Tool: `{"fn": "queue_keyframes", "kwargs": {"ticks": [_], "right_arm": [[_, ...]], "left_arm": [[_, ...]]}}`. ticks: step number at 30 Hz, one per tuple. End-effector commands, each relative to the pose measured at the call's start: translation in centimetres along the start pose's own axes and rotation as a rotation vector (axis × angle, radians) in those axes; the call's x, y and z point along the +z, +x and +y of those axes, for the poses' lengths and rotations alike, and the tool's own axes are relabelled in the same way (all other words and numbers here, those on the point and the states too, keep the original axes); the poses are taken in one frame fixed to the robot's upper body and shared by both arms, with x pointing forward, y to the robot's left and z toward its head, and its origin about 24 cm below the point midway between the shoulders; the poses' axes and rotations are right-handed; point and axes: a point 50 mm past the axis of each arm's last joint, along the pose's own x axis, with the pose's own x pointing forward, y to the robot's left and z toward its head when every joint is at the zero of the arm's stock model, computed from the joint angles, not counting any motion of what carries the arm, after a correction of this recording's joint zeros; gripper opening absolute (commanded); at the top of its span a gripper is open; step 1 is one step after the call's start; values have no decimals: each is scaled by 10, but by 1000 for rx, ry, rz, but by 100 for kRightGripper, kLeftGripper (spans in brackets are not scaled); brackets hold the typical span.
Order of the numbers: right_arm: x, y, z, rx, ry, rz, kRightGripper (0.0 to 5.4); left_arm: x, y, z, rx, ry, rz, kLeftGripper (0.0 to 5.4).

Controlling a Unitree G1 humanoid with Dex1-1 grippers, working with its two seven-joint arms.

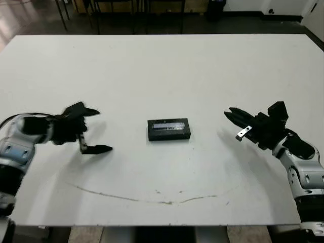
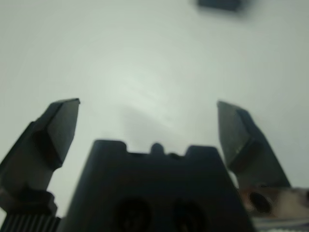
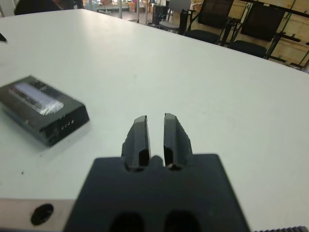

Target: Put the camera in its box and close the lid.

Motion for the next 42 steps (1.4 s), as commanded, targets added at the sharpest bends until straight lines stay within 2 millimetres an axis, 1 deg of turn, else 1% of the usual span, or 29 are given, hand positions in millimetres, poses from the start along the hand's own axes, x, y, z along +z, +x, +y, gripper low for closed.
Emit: {"fn": "queue_keyframes", "kwargs": {"ticks": [1,3,5,9,11,14,16,22,24,27,29,33,36,42], "right_arm": [[0,1,10,-77,40,-55,0],[4,3,19,-132,43,-116,0],[7,5,29,-198,58,-163,0],[11,7,45,-290,82,-191,0],[12,7,49,-313,95,-185,0],[13,7,52,-327,95,-174,0],[13,7,52,-335,90,-170,0],[14,4,52,-348,99,-170,0],[15,3,52,-348,99,-177,0],[16,1,52,-349,122,-183,0],[17,0,52,-350,114,-182,0],[18,-1,53,-343,114,-189,0],[21,-1,53,-347,132,-191,0],[22,1,53,-333,140,-186,0]], "left_arm": [[19,7,-23,327,-79,-152,516],[37,15,-38,423,-121,-285,477],[54,23,-52,460,-164,-395,428],[85,36,-71,475,-239,-520,329],[98,42,-79,472,-278,-551,278],[109,54,-88,466,-358,-539,206],[112,64,-95,443,-420,-505,156],[110,96,-120,357,-543,-341,7],[106,105,-126,332,-577,-282,1],[98,118,-137,297,-575,-225,1],[91,124,-145,268,-615,-166,1],[72,132,-159,239,-617,-66,1],[57,132,-166,227,-588,-23,1],[29,123,-183,176,-556,71,1]]}}
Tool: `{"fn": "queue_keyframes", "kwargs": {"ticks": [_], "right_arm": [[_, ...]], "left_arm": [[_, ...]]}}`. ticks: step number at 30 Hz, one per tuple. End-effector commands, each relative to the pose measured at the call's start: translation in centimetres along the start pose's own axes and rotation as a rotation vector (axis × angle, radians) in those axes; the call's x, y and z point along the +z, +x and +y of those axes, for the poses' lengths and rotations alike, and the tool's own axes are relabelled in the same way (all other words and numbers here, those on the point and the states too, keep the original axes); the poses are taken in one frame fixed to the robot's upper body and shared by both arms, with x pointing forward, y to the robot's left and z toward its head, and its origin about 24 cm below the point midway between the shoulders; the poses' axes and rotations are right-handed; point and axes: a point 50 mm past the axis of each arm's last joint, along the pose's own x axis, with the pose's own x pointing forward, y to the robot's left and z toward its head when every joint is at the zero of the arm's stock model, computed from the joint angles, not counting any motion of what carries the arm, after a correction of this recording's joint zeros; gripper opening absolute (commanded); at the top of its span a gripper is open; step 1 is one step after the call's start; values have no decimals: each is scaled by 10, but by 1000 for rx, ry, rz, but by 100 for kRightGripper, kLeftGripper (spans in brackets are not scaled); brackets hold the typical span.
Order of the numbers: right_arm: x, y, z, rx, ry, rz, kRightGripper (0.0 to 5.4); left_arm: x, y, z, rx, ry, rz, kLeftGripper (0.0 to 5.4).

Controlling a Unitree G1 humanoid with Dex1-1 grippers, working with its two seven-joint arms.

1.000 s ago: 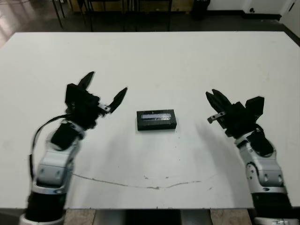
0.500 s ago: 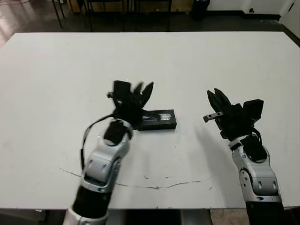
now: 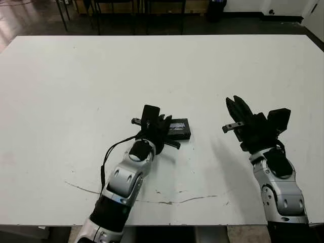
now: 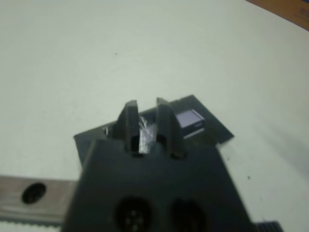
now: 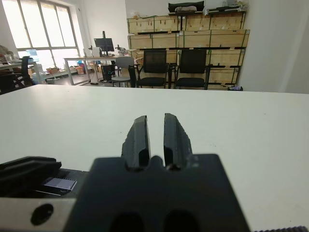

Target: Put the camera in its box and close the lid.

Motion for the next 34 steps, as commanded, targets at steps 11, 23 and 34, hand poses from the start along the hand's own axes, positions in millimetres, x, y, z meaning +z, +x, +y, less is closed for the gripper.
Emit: {"fn": "queue_keyframes", "kwargs": {"ticks": [11,23,34], "right_arm": [[-10,2,5,29,21,76,0],[-7,-5,33,-56,-137,-71,0],[-8,-6,37,-80,-152,-121,0]], "left_arm": [[-29,-41,28,14,-46,-39,1],[12,-85,127,417,367,-611,1],[6,-99,143,563,84,-660,1]]}}
